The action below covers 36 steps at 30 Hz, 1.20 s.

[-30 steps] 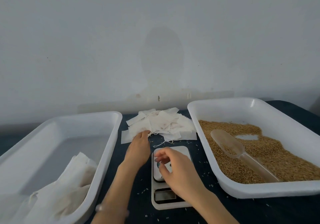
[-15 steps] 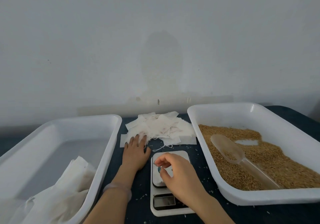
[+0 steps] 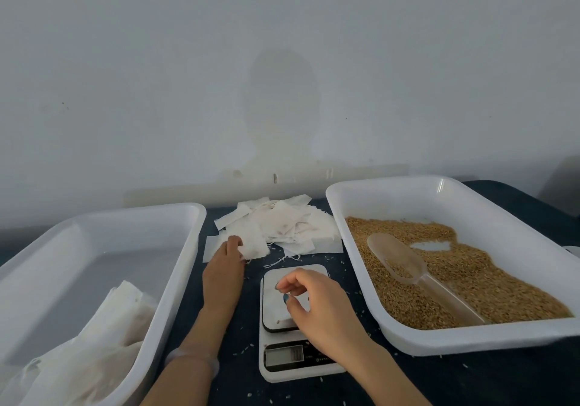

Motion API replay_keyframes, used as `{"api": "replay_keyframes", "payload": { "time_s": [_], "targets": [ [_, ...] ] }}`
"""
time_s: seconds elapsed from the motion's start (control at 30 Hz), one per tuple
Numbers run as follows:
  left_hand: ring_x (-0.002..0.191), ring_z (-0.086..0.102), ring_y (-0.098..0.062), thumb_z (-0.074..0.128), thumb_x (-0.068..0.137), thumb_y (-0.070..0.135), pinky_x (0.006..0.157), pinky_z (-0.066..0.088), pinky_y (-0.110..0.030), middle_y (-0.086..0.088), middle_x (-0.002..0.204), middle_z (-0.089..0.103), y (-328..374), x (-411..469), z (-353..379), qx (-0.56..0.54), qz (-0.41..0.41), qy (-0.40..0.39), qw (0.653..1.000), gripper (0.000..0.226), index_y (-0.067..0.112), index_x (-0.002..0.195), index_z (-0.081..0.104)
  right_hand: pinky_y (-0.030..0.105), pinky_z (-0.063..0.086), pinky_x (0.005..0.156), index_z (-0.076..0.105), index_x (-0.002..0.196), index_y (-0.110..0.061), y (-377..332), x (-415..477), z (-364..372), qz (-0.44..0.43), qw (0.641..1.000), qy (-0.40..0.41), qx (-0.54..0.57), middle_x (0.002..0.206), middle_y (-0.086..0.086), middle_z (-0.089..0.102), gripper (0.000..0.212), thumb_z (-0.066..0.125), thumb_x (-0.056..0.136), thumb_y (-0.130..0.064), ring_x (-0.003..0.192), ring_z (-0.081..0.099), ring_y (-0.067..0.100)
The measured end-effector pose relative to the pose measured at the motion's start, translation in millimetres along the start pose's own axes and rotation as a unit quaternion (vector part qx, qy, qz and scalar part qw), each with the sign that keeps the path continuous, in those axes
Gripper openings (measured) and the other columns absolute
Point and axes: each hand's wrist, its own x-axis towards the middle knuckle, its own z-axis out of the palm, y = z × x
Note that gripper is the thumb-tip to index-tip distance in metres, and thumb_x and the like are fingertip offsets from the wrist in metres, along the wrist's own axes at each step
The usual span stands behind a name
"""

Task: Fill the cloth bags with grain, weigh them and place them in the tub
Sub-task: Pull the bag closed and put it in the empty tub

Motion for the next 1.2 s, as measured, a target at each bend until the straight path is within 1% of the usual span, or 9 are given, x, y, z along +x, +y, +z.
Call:
{"api": "replay_keyframes", "payload": {
  "time_s": [0.23,0.37,0.47,0.53,0.67,0.73,0.83,1.03,1.2],
  "targets": [
    [0.096,0.062,-0.025,0.057,0.099,0.018,0.076,0.053,-0.037,-0.007,0.106,0.066,-3,2,1,-0.029,-0.009,0.009,1.000,0.019,0.010,0.109,0.071,0.002,0.037,0.081,0.063,0.105,-0.037,4,0,-3,0.001,1.000,0.005,0.002,0.103,-0.023,0.062,0.022,0.059,0.093,-0.019,0.100,0.054,-0.006],
    [0.072,0.058,-0.032,0.043,0.105,0.024,0.061,0.045,-0.037,-0.011,0.076,0.062,-6,5,-1,-0.152,-0.116,0.033,0.981,0.022,0.008,0.097,0.056,0.001,0.038,0.079,0.063,0.107,-0.036,4,2,-4,0.006,1.000,0.007,0.006,0.103,-0.024,0.061,0.023,0.060,0.093,-0.018,0.099,0.055,-0.007],
    [0.066,0.049,-0.023,0.047,0.104,0.025,0.053,0.034,-0.026,-0.002,0.067,0.050,-1,3,-10,-0.278,-0.204,0.038,0.938,0.031,0.015,0.074,0.048,0.002,0.040,0.079,0.060,0.106,-0.036,2,6,-4,0.010,0.999,0.004,0.034,0.099,-0.024,0.063,0.024,0.060,0.093,-0.016,0.097,0.056,-0.009],
    [0.071,0.054,-0.020,0.049,0.104,0.025,0.056,0.042,-0.023,-0.003,0.075,0.055,6,0,-19,-0.399,-0.287,0.021,0.870,0.029,0.014,0.077,0.054,0.004,0.043,0.079,0.056,0.107,-0.037,0,9,-3,0.020,0.998,-0.003,0.056,0.098,-0.023,0.063,0.026,0.059,0.094,-0.015,0.097,0.055,-0.011],
    [0.082,0.068,-0.021,0.056,0.098,0.006,0.055,0.059,-0.025,-0.013,0.099,0.068,27,-22,-53,-0.712,-0.416,0.002,0.566,0.008,0.000,0.100,0.062,0.013,0.049,0.081,0.056,0.112,-0.034,-4,17,0,0.062,0.994,-0.015,0.088,0.099,-0.018,0.063,0.018,0.058,0.097,-0.025,0.093,0.060,-0.004],
    [0.077,0.073,-0.023,0.057,0.097,0.004,0.055,0.059,-0.026,-0.016,0.095,0.073,42,-42,-70,-0.752,-0.416,-0.003,0.512,0.010,-0.002,0.102,0.062,0.018,0.052,0.083,0.059,0.113,-0.030,-8,21,3,0.082,0.990,-0.035,0.110,0.099,-0.015,0.065,0.018,0.058,0.097,-0.036,0.092,0.063,-0.001],
    [0.079,0.075,-0.020,0.056,0.097,0.006,0.068,0.059,-0.031,-0.014,0.093,0.076,67,-71,-87,-0.749,-0.390,-0.003,0.537,0.014,0.000,0.107,0.064,0.027,0.056,0.081,0.063,0.107,-0.027,-19,23,10,0.079,0.987,-0.054,0.129,0.097,-0.011,0.069,0.023,0.058,0.095,-0.045,0.090,0.066,0.003],
    [0.103,0.071,-0.025,0.055,0.097,0.012,0.084,0.060,-0.033,-0.015,0.110,0.073,87,-100,-103,-0.764,-0.320,0.008,0.560,0.026,0.003,0.120,0.064,0.044,0.056,0.078,0.070,0.106,-0.017,-23,23,10,0.093,0.981,0.002,0.172,0.088,0.001,0.071,0.020,0.058,0.098,-0.031,0.083,0.066,0.018],
    [0.095,0.074,-0.021,0.057,0.090,0.034,0.072,0.060,-0.024,-0.005,0.101,0.077,71,-91,-109,-0.680,-0.286,0.037,0.674,0.037,0.005,0.109,0.069,0.039,0.058,0.076,0.068,0.110,-0.020,-16,20,3,0.106,0.979,0.006,0.176,0.091,-0.001,0.071,0.021,0.059,0.097,-0.033,0.084,0.067,0.017]
  ]
}}
